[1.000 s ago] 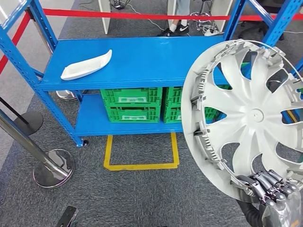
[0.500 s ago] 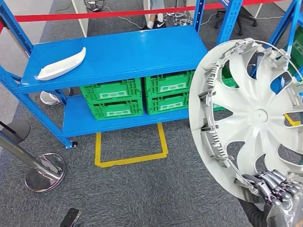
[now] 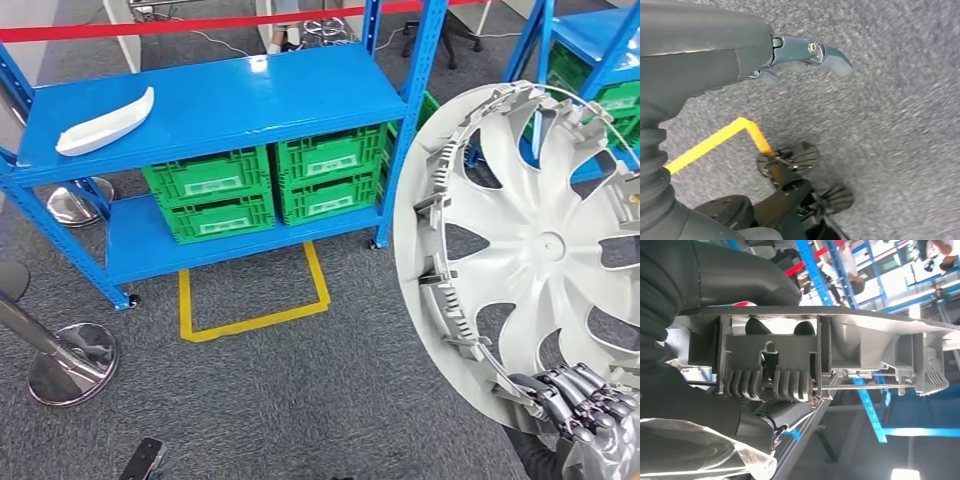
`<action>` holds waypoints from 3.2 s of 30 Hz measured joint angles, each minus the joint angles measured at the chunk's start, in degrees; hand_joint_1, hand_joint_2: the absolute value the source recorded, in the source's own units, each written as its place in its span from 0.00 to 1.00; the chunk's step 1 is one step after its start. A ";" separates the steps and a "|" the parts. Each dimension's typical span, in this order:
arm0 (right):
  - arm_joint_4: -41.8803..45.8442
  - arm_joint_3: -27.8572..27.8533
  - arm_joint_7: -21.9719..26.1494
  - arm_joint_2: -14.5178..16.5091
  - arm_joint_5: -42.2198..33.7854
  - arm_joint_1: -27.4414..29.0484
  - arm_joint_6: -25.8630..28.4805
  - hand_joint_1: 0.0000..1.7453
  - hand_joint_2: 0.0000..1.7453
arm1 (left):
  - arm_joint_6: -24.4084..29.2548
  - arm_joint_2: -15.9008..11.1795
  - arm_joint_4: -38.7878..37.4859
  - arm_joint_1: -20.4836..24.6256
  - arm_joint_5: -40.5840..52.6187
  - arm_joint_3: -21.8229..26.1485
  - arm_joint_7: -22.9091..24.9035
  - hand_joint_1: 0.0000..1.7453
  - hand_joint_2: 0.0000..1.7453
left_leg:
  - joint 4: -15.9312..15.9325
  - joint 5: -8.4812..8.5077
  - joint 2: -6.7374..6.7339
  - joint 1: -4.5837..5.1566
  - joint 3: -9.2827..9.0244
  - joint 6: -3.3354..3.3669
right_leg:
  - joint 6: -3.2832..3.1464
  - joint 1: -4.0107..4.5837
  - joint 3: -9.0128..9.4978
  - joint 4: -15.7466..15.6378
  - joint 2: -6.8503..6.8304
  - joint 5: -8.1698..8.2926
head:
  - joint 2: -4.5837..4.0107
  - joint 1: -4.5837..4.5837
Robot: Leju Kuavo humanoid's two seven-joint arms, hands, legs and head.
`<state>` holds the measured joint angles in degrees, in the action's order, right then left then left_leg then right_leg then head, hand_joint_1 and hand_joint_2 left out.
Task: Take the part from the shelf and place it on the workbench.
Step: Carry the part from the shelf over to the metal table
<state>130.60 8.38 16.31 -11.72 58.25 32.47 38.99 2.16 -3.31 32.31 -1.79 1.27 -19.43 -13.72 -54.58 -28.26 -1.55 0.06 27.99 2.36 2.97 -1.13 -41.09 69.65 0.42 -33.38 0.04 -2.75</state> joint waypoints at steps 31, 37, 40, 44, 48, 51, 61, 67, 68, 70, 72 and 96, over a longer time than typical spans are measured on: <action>2.14 -0.63 -1.55 0.27 1.06 3.80 0.09 1.00 1.00 | -0.79 -0.34 4.26 -2.41 1.99 -0.17 2.83 0.00 1.00 | 1.05 -0.40 -0.43 0.59 -1.60 0.18 | -0.49 0.40 -1.15 2.64 0.07 1.09 | 0.00 -0.02; 2.14 -0.79 -1.65 0.28 1.21 3.75 0.08 1.00 1.00 | -0.78 -0.62 4.46 -2.42 2.09 -0.03 2.84 0.00 1.00 | -0.99 0.43 -3.86 -0.09 0.76 -2.16 | 1.09 -1.19 11.86 -12.14 -3.00 3.54 | 0.00 -0.05; 2.14 -0.89 -1.72 0.38 1.31 3.95 0.08 1.00 1.00 | -0.79 -0.58 4.69 -2.30 2.16 0.04 2.83 0.00 1.00 | -1.53 0.70 -4.71 -0.24 1.13 -3.32 | -0.93 -0.72 11.13 -12.32 -2.26 3.76 | 0.00 0.12; 2.22 -0.92 -2.00 0.47 1.62 3.97 0.09 1.00 1.00 | -0.78 -0.38 4.76 -2.50 2.23 0.14 2.79 0.00 1.00 | -8.79 -5.15 -0.44 -0.77 4.06 -4.18 | -2.92 -0.35 10.05 -12.26 -0.74 4.87 | 0.00 0.26; 2.23 -0.91 -2.39 0.51 2.04 3.95 0.09 1.00 1.00 | -0.76 -0.28 4.76 -3.11 2.31 0.36 2.77 0.00 1.00 | -17.52 -8.12 1.16 -0.31 7.09 -3.06 | -3.72 0.80 8.65 -12.05 1.78 6.00 | 0.00 0.28; 2.26 -0.91 -2.56 0.55 2.40 3.92 0.09 1.00 1.00 | -0.75 -0.34 4.76 -3.14 2.32 0.49 2.69 0.00 1.00 | -7.58 -2.26 3.86 0.63 2.34 -0.45 | -3.86 1.49 8.30 -12.01 3.63 6.54 | 0.00 0.14; 3.18 -0.80 -7.67 1.30 7.10 4.34 0.11 1.00 1.00 | -0.83 0.14 5.11 -3.61 2.98 1.91 1.96 0.00 1.00 | 0.01 0.74 0.49 0.39 0.73 0.10 | -0.69 0.79 0.65 0.54 0.28 0.39 | 0.00 -0.44; 3.36 -0.74 -9.63 1.39 7.89 4.42 0.11 1.00 1.00 | -0.97 0.26 5.13 -3.71 3.41 2.57 1.95 0.00 1.00 | -1.08 0.15 -3.94 0.23 0.95 -1.55 | 0.41 -0.50 9.20 -10.47 -3.39 4.37 | 0.00 -0.36; 3.47 -0.77 -9.98 1.40 8.06 4.42 0.11 1.00 1.00 | -0.99 0.22 5.15 -3.67 3.48 2.77 1.95 0.00 1.00 | -1.33 0.05 -4.39 0.31 0.89 -2.00 | -0.11 -0.41 10.06 -11.91 -3.77 4.58 | 0.00 -0.27; 3.68 -0.88 -10.68 1.48 8.32 4.55 0.11 1.00 1.00 | -0.99 0.30 5.21 -3.60 3.51 3.16 1.92 0.00 1.00 | -1.53 0.06 -5.25 0.27 0.85 -2.69 | -1.40 -0.16 9.62 -11.91 -2.85 4.77 | 0.00 -0.13; 3.90 -1.01 -11.46 1.56 8.60 4.72 0.11 1.00 1.00 | -0.98 0.50 5.35 -3.60 3.57 3.51 1.92 0.00 1.00 | -2.31 -0.90 -4.04 -0.03 1.09 -3.44 | -2.30 -0.17 9.29 -12.00 -1.83 5.14 | 0.00 -0.08; 5.10 -3.64 -18.37 2.17 11.33 5.63 0.11 1.00 1.00 | -1.28 1.90 8.55 -7.20 6.62 8.67 3.09 0.00 1.00 | -0.62 -0.14 -3.25 0.03 0.58 -1.08 | 0.11 -0.31 5.21 -4.63 -2.52 2.88 | 0.00 -0.43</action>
<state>135.70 4.74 -2.07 -9.55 69.58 38.11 39.10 0.89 -1.41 40.86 -8.99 7.89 -10.76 -10.62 -55.20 -28.40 -4.80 0.09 28.57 1.29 3.07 -1.43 -35.89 65.01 -2.09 -30.49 0.04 -3.18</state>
